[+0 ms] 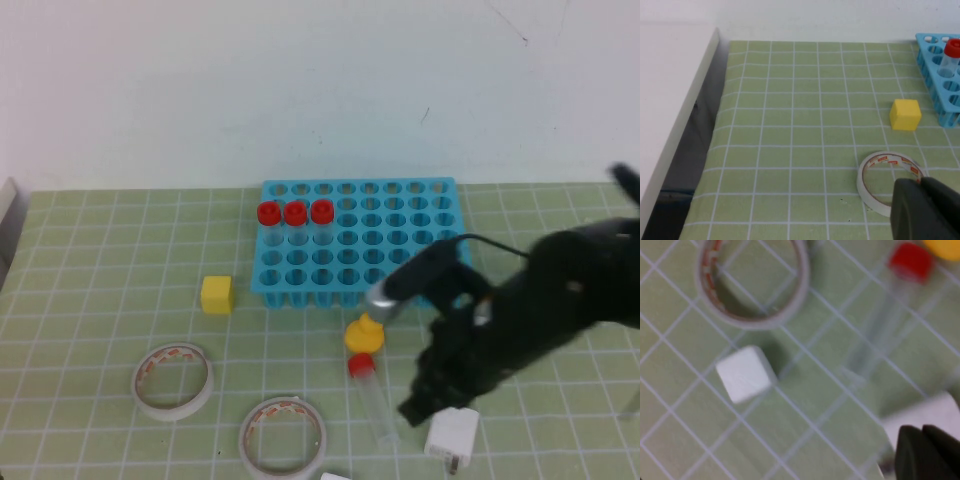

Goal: Place the test tubes

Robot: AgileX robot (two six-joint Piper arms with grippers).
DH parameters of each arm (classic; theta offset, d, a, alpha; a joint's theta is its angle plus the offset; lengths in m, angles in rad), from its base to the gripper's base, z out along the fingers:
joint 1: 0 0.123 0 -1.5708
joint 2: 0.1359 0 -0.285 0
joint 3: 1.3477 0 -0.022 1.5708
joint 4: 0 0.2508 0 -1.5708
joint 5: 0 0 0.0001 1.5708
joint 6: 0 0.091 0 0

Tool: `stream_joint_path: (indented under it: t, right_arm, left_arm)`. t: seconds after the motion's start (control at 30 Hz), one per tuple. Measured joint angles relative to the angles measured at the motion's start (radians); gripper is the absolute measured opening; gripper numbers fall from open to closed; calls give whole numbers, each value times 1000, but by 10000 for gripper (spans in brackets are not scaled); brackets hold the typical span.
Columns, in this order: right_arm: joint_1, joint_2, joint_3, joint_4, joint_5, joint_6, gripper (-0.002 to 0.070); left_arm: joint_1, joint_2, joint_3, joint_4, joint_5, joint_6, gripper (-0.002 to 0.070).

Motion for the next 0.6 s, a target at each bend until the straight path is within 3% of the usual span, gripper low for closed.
stream_joint_path:
  t: [0.17, 0.43, 0.6]
  right_arm:
    - [30, 163, -163, 0, 67, 18, 54]
    - [30, 356, -304, 0, 126, 26, 288]
    - [30, 413, -311, -4, 126, 30, 334]
  left_arm:
    - [0, 0, 0, -2, 0, 0, -1]
    - [0, 0, 0, -2, 0, 0, -1]
    - [0, 0, 0, -2, 0, 0, -1]
